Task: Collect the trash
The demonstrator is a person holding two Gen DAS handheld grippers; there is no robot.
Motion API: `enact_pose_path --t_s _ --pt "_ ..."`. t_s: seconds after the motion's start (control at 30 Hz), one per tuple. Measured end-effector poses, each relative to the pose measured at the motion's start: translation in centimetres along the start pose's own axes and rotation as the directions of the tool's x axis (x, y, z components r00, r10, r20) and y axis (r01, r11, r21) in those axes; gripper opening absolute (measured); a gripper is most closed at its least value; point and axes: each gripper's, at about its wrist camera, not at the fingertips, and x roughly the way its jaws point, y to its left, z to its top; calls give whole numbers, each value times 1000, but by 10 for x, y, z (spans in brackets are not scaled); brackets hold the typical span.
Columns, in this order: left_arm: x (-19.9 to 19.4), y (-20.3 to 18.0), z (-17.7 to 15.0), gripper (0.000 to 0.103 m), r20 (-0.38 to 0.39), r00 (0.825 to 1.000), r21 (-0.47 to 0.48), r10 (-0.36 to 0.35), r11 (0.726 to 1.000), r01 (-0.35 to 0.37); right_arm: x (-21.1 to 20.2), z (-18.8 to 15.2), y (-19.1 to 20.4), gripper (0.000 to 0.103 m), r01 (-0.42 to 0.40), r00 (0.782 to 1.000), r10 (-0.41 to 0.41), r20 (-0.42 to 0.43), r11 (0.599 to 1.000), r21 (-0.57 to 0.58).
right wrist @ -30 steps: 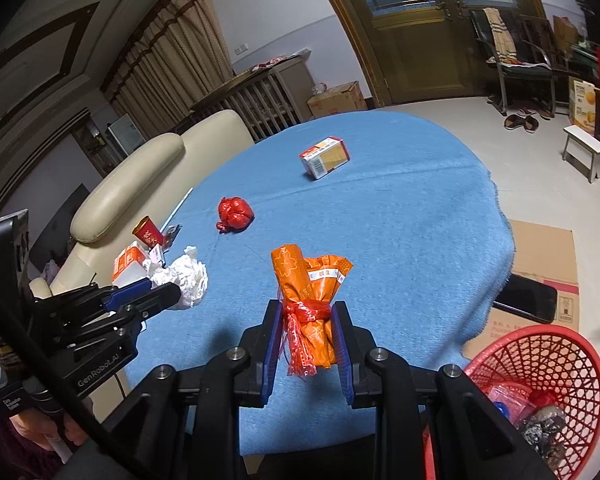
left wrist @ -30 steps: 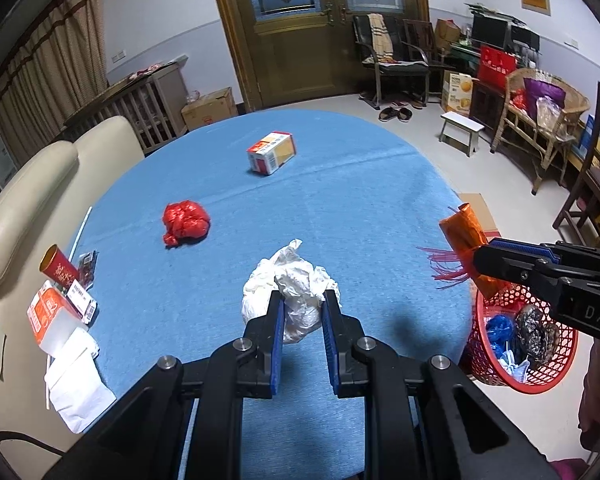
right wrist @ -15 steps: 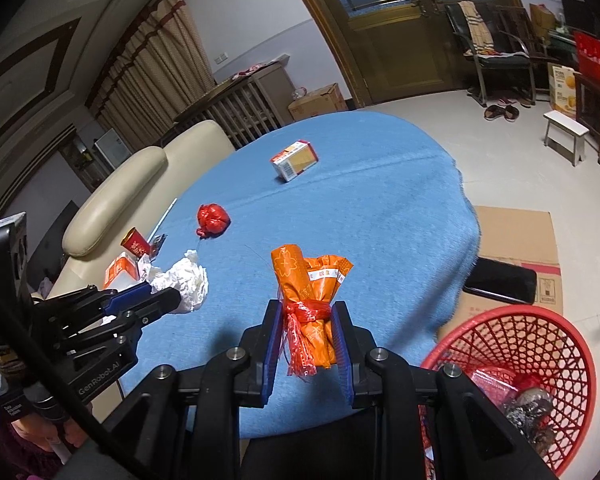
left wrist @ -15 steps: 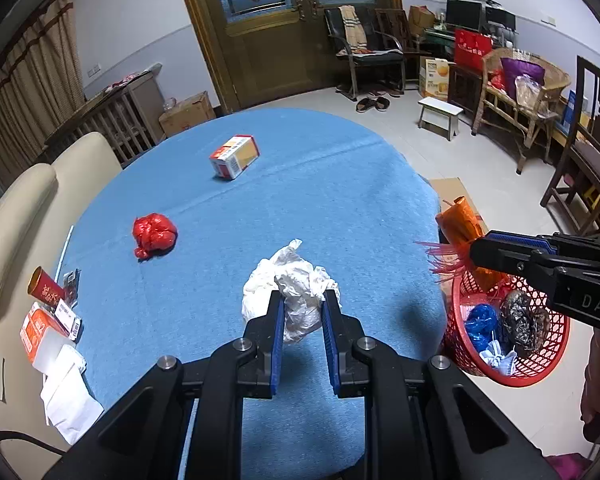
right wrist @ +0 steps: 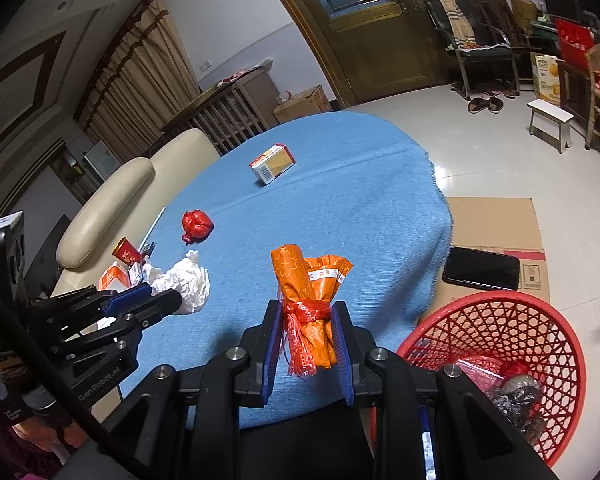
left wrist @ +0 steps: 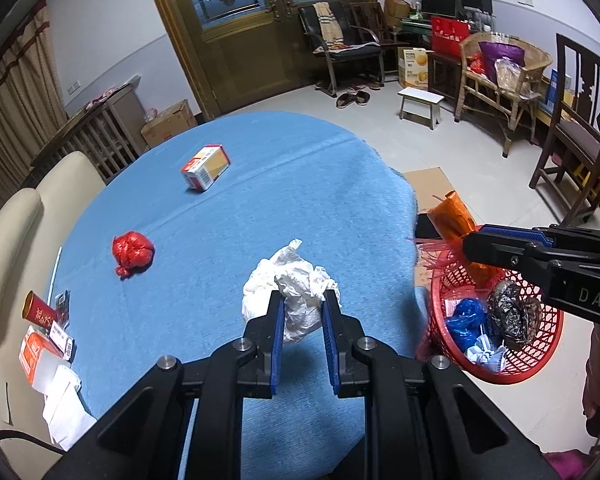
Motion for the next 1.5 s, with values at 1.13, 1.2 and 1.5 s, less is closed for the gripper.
enact_pose_path --t_s 1.13,1.2,1.5 --pt "11 -79 21 19 -24 996 192 -82 978 86 -35 -22 -68 27 74 997 -76 8 990 122" --pt "13 -87 22 19 -29 995 203 -96 974 100 -37 -24 -75 27 82 996 -84 5 988 132" --pt "21 -111 25 19 -65 985 241 -162 955 173 -46 -35 -104 27 110 994 -109 -11 977 182"
